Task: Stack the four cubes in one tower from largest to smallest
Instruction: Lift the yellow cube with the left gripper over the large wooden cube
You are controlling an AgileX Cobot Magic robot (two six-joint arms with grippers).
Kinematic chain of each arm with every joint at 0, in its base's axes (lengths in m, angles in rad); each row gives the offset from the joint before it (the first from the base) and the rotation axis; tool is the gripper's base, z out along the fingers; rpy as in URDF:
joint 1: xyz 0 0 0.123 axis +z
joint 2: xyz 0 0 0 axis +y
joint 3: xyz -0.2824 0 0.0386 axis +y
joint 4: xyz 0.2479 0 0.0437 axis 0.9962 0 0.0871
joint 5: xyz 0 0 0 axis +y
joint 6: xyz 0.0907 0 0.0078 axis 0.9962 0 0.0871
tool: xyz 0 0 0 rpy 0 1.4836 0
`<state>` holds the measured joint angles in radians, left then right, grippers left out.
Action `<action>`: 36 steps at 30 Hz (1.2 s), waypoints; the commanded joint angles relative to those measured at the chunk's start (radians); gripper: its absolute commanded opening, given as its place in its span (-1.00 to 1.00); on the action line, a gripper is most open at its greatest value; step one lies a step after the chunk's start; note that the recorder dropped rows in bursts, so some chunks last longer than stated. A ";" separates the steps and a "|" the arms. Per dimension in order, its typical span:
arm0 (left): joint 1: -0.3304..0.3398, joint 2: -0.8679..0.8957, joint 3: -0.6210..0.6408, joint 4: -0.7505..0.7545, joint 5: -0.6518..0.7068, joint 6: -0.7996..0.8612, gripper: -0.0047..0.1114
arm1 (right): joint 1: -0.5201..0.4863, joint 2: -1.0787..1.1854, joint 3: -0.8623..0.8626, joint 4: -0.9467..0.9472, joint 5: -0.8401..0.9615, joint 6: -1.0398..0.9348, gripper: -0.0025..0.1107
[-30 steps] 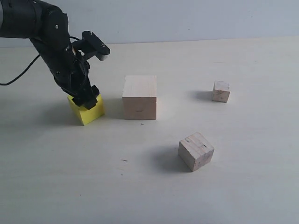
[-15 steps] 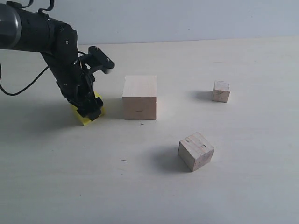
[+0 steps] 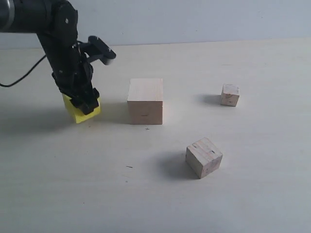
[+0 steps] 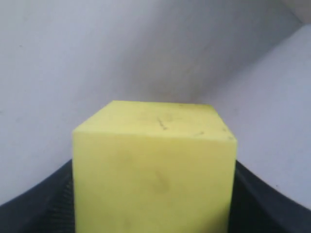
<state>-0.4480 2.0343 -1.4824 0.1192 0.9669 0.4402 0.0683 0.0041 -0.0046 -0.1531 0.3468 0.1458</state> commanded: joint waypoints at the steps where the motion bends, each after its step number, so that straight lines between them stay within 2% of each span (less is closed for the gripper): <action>1: -0.002 -0.099 -0.077 -0.052 0.112 0.094 -0.92 | 0.002 -0.004 0.005 -0.004 -0.012 -0.006 -0.96; 5: -0.002 -0.132 -0.155 -0.255 0.227 0.359 -0.92 | 0.002 -0.004 0.005 -0.004 -0.012 -0.006 -0.96; 8: -0.005 -0.128 -0.211 -0.328 0.254 0.464 -0.92 | 0.002 -0.004 0.005 -0.004 -0.012 -0.006 -0.96; 16: -0.042 -0.095 -0.306 -0.321 0.254 0.505 -0.92 | 0.002 -0.004 0.005 -0.004 -0.012 -0.006 -0.96; 28: -0.114 0.058 -0.420 -0.260 0.254 0.555 -0.92 | 0.002 -0.004 0.005 -0.004 -0.012 -0.006 -0.96; 36: -0.114 0.070 -0.458 -0.338 0.254 0.747 -0.92 | 0.002 -0.004 0.005 -0.004 -0.012 -0.008 -0.96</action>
<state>-0.5579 2.1040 -1.9265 -0.1806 1.2218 1.1162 0.0683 0.0041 -0.0046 -0.1531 0.3468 0.1458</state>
